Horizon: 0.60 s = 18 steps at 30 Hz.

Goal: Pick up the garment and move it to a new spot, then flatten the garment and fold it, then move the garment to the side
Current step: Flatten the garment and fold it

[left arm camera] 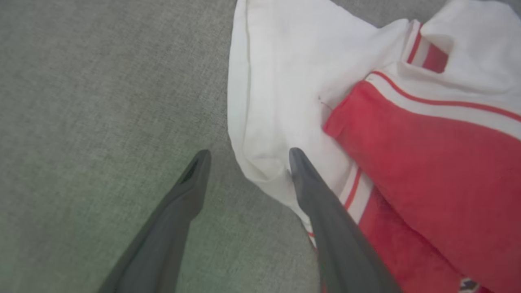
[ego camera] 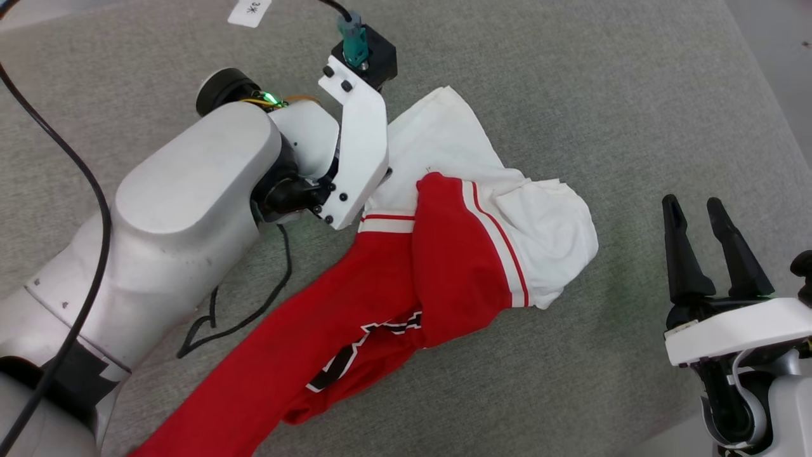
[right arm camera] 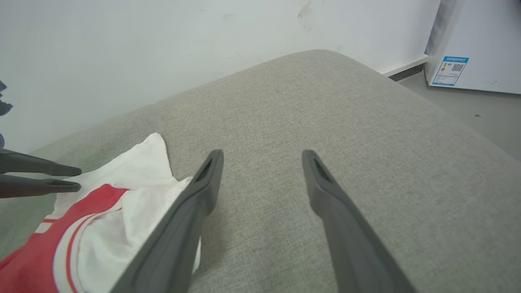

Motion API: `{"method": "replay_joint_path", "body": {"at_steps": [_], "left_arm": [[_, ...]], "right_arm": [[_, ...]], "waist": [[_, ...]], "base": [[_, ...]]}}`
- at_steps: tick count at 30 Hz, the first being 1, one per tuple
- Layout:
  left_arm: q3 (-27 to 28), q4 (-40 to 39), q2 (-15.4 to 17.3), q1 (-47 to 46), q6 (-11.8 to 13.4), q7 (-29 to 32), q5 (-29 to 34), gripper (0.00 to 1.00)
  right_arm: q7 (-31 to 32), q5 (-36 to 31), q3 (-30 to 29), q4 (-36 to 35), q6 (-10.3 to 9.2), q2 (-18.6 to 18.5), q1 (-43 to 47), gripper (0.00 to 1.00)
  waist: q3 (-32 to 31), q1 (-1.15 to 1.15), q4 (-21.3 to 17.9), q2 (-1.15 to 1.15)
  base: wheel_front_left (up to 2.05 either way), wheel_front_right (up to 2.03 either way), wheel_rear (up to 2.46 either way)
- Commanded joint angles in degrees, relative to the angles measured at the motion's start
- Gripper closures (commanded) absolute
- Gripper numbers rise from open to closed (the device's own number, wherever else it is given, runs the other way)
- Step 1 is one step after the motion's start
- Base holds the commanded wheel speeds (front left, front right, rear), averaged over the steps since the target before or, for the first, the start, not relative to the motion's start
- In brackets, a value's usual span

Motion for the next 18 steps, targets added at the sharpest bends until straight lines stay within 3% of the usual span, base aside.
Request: {"method": "replay_joint_path", "body": {"at_steps": [1, 5, 6, 7, 8, 18], "left_arm": [[-1.47, 0.92, 0.19, -1.0, -0.05, -0.01, 1.08, 0.0], [-4.6, 2.72, 0.72, -0.47, -0.05, -0.08, 1.36, 0.0], [-5.33, 2.92, 0.79, -0.08, -0.05, 0.05, 0.9, 0.22], [-5.74, 2.84, 0.8, 0.28, -0.06, -0.45, 0.42, 0.88], [-5.99, 2.62, 0.82, 0.5, -0.06, -1.21, 0.08, 1.0], [-4.19, 3.65, 0.99, -1.84, 0.01, -17.61, 0.55, 1.0]], "right_arm": [[-0.63, 0.22, 0.34, 0.47, -0.02, 0.31, -0.98, 0.0], [-1.36, 0.0, 0.66, 1.09, -0.02, 0.33, -1.27, 0.0], [-1.5, -0.06, 0.7, 1.14, -0.02, 0.32, -1.39, 0.0], [-1.75, 0.0, 0.81, 1.12, -0.02, 0.33, -1.53, 0.0], [-1.77, 0.07, 0.88, 1.14, -0.02, 0.34, -1.61, 0.0], [-0.97, -1.49, -0.22, 0.84, -0.02, -1.14, -0.58, 0.0]], "waist": [[1.05, -0.01, -0.96, 0.0], [1.44, -0.01, -1.15, 0.0], [1.48, -0.01, -1.11, 0.0], [1.55, -0.01, -1.02, 0.0], [1.64, -0.01, -0.88, 0.0], [-1.32, -0.01, 3.51, 0.0]], "base": [[0.0, 0.0, 0.0], [0.0, 0.0, 0.0], [0.0, 0.0, 0.0], [0.0, 0.0, 0.0], [0.0, 0.0, 0.0], [0.0, 0.0, 0.0]]}}
